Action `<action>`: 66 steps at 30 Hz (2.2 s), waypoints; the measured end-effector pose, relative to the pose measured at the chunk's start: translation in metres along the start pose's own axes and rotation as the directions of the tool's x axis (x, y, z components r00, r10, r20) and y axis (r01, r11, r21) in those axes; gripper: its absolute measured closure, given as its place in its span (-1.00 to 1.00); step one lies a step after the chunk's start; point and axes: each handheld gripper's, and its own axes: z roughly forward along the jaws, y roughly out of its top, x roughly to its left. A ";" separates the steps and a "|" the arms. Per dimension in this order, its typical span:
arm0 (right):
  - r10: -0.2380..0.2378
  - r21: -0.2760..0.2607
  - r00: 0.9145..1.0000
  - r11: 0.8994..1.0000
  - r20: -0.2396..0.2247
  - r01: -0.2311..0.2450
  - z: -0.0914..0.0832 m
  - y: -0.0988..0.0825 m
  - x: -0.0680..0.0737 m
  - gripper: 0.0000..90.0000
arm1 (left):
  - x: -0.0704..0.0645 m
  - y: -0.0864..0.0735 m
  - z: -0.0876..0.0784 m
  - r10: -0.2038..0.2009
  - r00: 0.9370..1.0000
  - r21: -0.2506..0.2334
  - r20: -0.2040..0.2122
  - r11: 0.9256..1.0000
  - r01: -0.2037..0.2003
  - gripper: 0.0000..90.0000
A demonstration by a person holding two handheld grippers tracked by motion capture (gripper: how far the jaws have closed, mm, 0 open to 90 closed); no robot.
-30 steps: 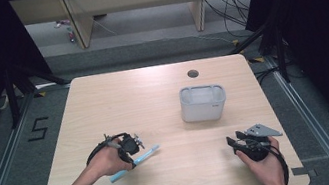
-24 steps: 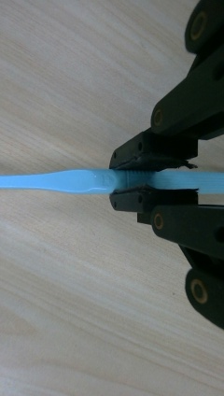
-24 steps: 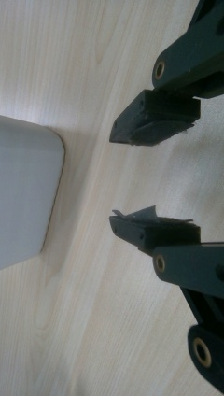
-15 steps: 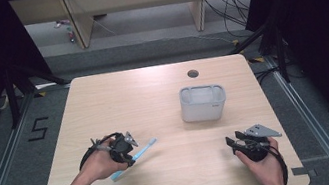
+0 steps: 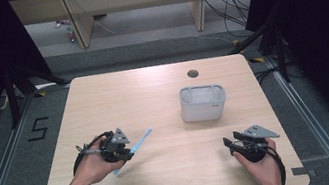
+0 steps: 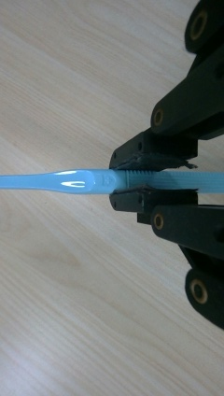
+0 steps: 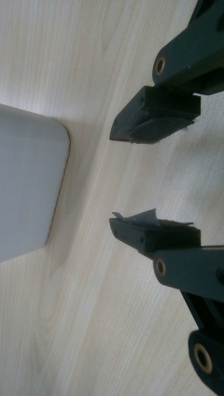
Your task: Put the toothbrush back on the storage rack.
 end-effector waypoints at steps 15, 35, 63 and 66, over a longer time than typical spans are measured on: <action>0.014 0.011 1.000 1.000 0.004 -0.014 0.000 0.000 0.005 0.12 | 0.004 -0.008 -0.005 -0.043 0.998 -0.151 -0.035 0.988 0.037 0.75; -0.037 -0.014 0.999 0.999 0.010 0.037 0.002 0.000 0.004 0.09 | 0.007 -0.017 -0.010 -0.108 0.992 -0.340 -0.062 0.937 0.081 0.75; -0.033 -0.026 0.999 0.999 0.001 0.033 -0.001 0.001 0.009 0.08 | 0.001 -0.033 -0.009 -0.213 0.975 -0.624 -0.064 0.771 0.128 0.75; -0.047 -0.040 0.999 0.998 0.004 0.047 0.000 0.001 0.008 0.07 | -0.001 -0.034 -0.010 -0.218 0.974 -0.641 -0.065 0.757 0.127 0.75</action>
